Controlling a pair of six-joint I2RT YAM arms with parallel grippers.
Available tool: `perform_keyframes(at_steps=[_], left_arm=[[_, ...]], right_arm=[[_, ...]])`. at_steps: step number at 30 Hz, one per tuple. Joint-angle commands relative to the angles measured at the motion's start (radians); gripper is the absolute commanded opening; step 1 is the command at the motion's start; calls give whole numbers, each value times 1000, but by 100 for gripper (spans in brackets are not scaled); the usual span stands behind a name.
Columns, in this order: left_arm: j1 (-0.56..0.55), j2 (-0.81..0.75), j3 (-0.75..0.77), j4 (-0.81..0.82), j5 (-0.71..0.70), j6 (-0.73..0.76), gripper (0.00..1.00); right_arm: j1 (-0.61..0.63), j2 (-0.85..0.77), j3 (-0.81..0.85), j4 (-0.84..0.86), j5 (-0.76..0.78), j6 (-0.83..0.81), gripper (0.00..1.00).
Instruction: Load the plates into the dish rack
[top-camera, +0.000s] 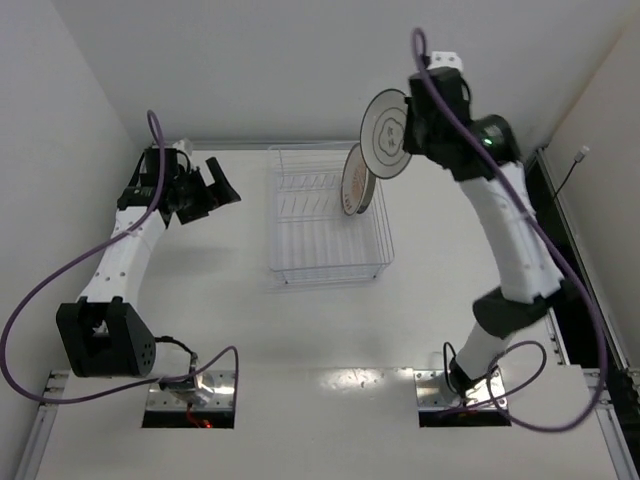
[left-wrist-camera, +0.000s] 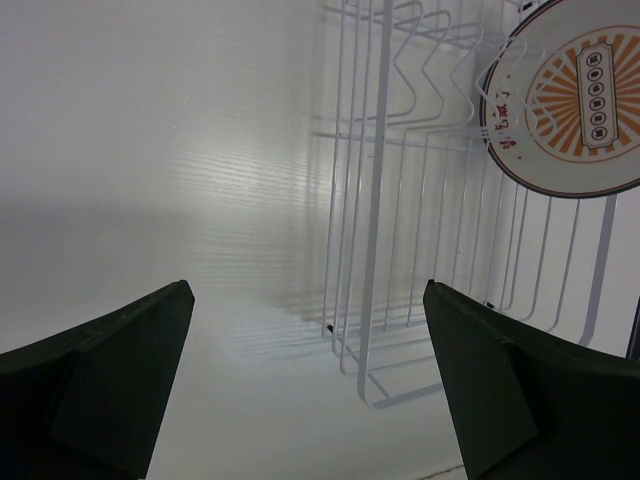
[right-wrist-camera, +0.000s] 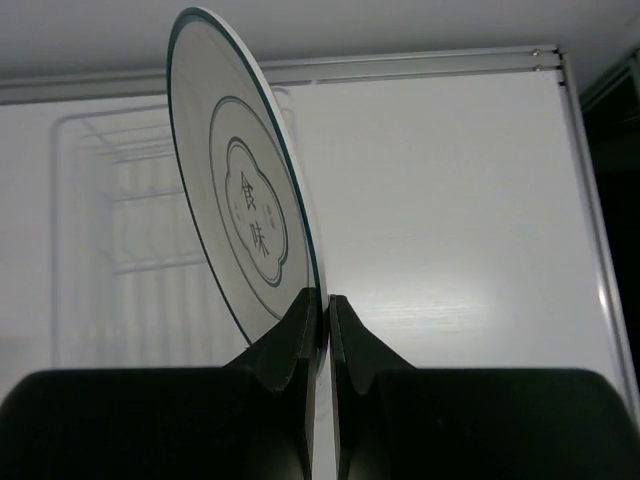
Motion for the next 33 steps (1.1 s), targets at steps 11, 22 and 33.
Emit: perform_keyframes(at_steps=[11, 22, 33], left_arm=[[-31, -112, -71, -30, -93, 19, 100], [-31, -73, -58, -21, -63, 19, 100], [-41, -63, -68, -21, -63, 19, 100]], right_arm=[[18, 406, 76, 291, 175, -169, 0], [36, 572, 56, 346, 250, -187, 0], [105, 706, 81, 335, 200, -197, 6]])
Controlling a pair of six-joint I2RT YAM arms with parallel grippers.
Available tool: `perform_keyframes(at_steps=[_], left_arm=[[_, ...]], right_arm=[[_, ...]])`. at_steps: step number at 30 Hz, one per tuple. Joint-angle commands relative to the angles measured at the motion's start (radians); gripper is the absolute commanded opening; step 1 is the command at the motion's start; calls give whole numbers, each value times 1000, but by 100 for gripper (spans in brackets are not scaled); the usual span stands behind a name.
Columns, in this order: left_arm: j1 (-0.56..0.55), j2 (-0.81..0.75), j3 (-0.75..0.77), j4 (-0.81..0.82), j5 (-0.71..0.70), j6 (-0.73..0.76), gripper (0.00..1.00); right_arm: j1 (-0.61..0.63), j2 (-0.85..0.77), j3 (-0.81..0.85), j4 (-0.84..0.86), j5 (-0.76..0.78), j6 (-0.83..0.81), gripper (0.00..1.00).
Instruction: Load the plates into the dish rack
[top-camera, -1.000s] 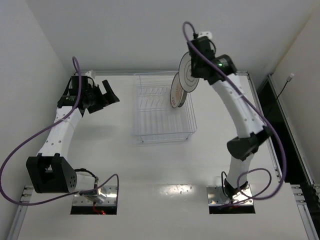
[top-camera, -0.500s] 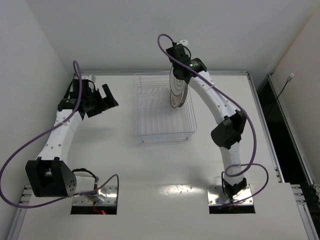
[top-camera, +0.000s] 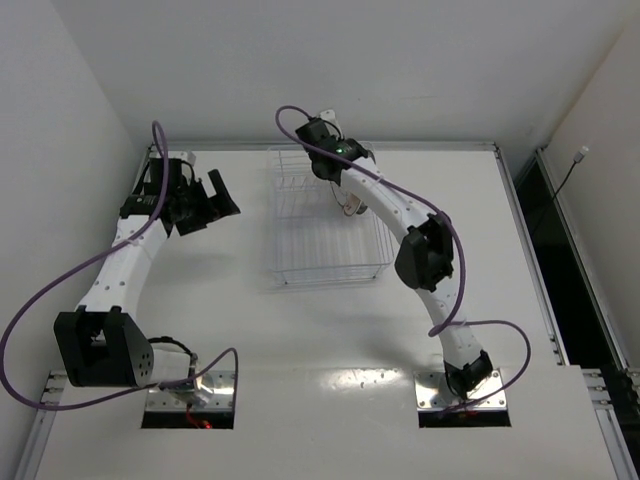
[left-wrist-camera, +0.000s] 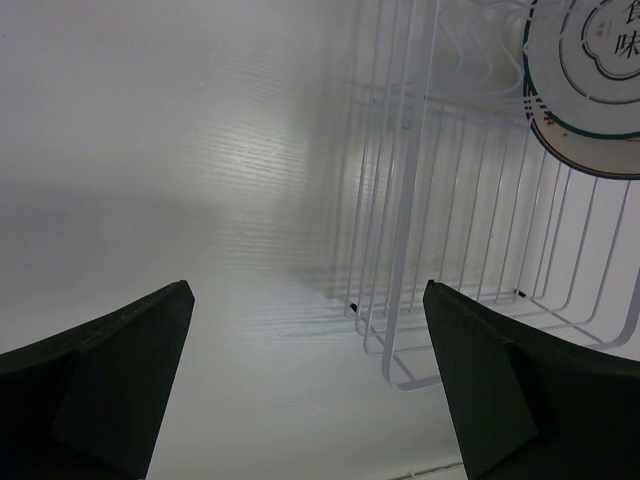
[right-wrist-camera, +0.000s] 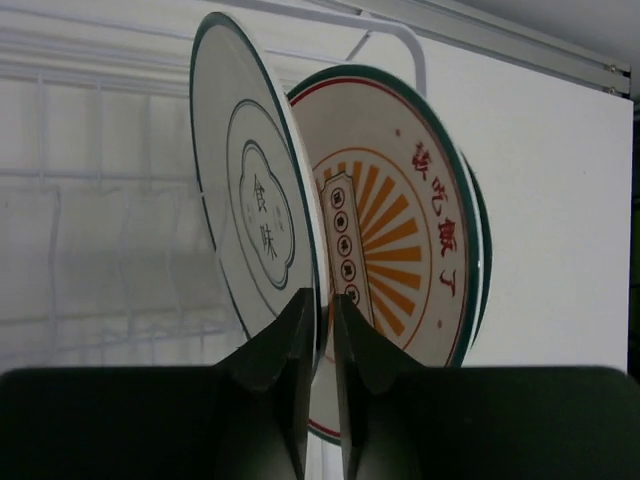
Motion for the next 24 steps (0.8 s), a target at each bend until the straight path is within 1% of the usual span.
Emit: perform_keyframes(at_steps=[1, 2, 3, 5, 6, 7, 8, 10, 11, 12, 13, 14, 15, 16, 18, 19, 20, 21, 22, 23, 24], left_arm=[[-9, -3, 3, 16, 10, 14, 100], [-9, -3, 3, 16, 10, 14, 100], [-9, -3, 3, 16, 10, 14, 100], [-9, -3, 3, 16, 1, 23, 100], [-9, -3, 3, 16, -9, 23, 100], [-9, -3, 3, 16, -18, 23, 100], [-9, -3, 3, 16, -18, 23, 100], [-9, -3, 3, 16, -27, 32, 100], [-9, -3, 3, 16, -27, 32, 100], [-9, 8, 3, 16, -27, 32, 100], [-9, 8, 3, 25, -39, 32, 100], [-9, 8, 12, 25, -48, 32, 100], [-9, 20, 27, 25, -49, 41, 100], [-9, 29, 38, 16, -61, 41, 100], [-9, 29, 62, 16, -61, 61, 100], [-9, 38, 63, 25, -61, 70, 100], [-9, 38, 63, 38, -26, 81, 100], [-31, 38, 72, 56, -26, 90, 100], [-32, 28, 72, 56, -41, 90, 100], [-45, 28, 72, 56, -53, 90, 100], [-45, 17, 72, 56, -67, 101, 100]], right_arm=[[1, -24, -6, -41, -61, 33, 13], [1, -34, -6, -55, -110, 54, 20], [1, -50, -38, -67, -130, 76, 32], [1, -126, -77, -80, -173, 120, 43], [1, -158, -117, -80, -187, 121, 51], [-10, -192, -129, -80, -207, 131, 65], [-10, -252, -129, -96, -251, 131, 70], [-10, -304, -129, -159, -302, 143, 87], [-21, -353, -106, -187, -320, 144, 88], [-21, -384, -94, -210, -339, 154, 92], [-21, -418, -94, -225, -386, 154, 93], [-34, -456, -109, -247, -408, 154, 93], [-50, -540, -147, -247, -429, 154, 93], [-50, -585, -172, -262, -457, 154, 94], [-76, -675, -264, -273, -494, 145, 99], [-76, -770, -307, -273, -508, 145, 99], [-85, -819, -410, -273, -517, 134, 99], [-96, -868, -468, -261, -517, 134, 99], [-96, -914, -524, -261, -517, 134, 99], [-107, -997, -640, -249, -517, 146, 99], [-119, -1033, -695, -248, -493, 156, 99]])
